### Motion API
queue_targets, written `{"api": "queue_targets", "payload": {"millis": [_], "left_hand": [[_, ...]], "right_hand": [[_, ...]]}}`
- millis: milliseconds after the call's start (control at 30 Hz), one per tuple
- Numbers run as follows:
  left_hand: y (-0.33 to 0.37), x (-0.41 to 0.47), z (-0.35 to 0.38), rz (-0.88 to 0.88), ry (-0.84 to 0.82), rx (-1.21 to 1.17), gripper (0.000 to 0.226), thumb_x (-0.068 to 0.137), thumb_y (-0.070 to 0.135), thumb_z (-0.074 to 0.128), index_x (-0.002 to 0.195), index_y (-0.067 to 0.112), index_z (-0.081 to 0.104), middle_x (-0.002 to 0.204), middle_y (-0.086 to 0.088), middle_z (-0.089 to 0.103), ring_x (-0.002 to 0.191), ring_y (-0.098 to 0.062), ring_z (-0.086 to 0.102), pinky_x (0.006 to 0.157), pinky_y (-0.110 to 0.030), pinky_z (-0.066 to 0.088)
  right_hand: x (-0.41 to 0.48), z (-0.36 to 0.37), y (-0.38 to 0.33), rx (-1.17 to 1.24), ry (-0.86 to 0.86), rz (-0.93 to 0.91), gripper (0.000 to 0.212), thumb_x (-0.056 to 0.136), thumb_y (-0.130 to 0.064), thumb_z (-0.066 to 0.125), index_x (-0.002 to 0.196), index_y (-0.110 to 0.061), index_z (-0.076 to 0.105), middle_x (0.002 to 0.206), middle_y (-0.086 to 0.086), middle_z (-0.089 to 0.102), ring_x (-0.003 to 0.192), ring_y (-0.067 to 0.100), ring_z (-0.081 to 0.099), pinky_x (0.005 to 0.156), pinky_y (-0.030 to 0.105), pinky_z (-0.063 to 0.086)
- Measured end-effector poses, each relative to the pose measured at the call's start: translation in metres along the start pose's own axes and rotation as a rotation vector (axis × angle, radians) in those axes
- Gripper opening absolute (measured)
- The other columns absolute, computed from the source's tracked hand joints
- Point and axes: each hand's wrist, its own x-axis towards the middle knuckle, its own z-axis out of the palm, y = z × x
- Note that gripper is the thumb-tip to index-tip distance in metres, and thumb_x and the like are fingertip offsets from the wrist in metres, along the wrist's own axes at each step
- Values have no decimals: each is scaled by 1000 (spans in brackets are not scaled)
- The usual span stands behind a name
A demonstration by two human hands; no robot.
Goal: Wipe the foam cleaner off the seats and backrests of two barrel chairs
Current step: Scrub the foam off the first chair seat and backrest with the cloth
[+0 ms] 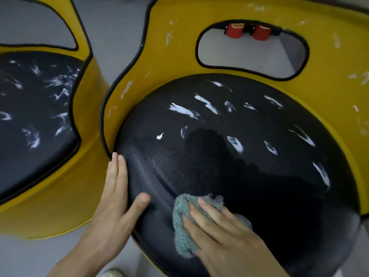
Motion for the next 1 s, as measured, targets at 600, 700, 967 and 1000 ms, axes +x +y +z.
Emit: {"api": "queue_targets", "payload": {"millis": [600, 700, 967, 1000], "left_hand": [[-4, 0, 13, -34, 116, -144, 82, 85, 86, 16, 156, 46, 2, 157, 45, -11, 147, 16, -9, 120, -21, 2], [-6, 1, 12, -101, 155, -358, 90, 82, 92, 18, 158, 43, 11, 159, 43, 4, 145, 20, 3, 120, -11, 8], [-7, 4, 13, -137, 156, -446, 64, 98, 63, 18, 157, 40, 9, 163, 33, 6, 146, 19, 6, 122, -13, 8], [-8, 3, 13, -142, 152, -433, 62, 98, 67, 18, 155, 44, 8, 163, 36, 4, 146, 19, 4, 124, -17, 8]], "right_hand": [[8, 4, -27, 31, 35, 54, 42, 93, -34, 48, 124, -21, 72, 136, 1, 64, 133, 18, 54, 102, 37, 51], [71, 21, -33, 45, 9, 0, 49, 91, -27, 44, 133, -16, 65, 143, 5, 59, 138, 22, 49, 113, 38, 38], [153, 28, -24, 30, -94, 49, 52, 101, -17, 53, 152, -11, 42, 159, 10, 39, 151, 24, 27, 121, 40, 25], [129, 25, -27, 47, -80, 49, 49, 97, -18, 55, 146, -11, 51, 153, 9, 48, 146, 24, 37, 118, 41, 33]]}}
